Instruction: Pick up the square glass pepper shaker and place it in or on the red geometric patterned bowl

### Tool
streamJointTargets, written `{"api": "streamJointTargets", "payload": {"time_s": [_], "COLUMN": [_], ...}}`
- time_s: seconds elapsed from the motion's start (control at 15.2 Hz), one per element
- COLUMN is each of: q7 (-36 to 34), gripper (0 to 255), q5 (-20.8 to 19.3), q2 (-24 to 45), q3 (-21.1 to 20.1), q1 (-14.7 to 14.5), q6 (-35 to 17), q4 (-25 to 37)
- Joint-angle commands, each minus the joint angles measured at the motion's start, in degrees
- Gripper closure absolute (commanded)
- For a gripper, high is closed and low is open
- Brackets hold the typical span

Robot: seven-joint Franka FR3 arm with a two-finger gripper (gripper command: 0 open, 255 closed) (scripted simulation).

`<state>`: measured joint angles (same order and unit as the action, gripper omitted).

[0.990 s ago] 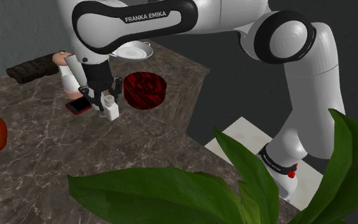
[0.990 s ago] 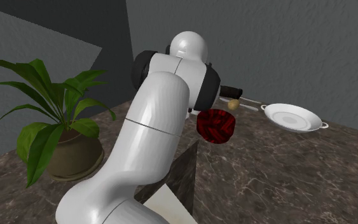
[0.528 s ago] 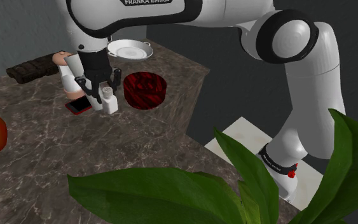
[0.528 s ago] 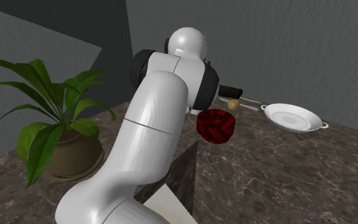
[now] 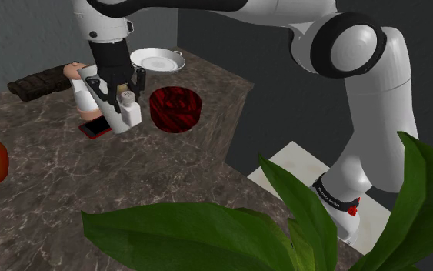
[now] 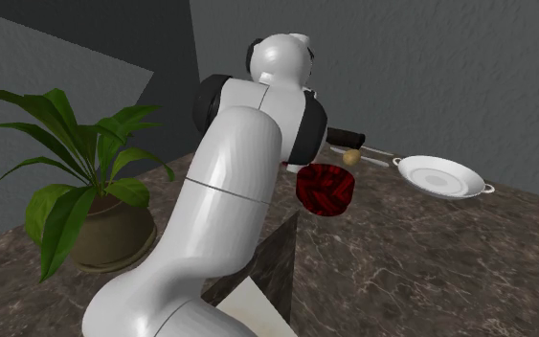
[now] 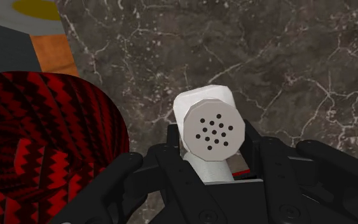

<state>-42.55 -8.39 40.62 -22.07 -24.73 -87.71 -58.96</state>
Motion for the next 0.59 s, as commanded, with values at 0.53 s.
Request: {"api": "streamJointTargets", "payload": {"time_s": [0.53], "q7": [0.0], "gripper": [255], "q5": [-0.6], "q2": [3.1], "q3": [0.3], "q1": [-2.5], "q6": [10.1], "q4": [13.4]}}
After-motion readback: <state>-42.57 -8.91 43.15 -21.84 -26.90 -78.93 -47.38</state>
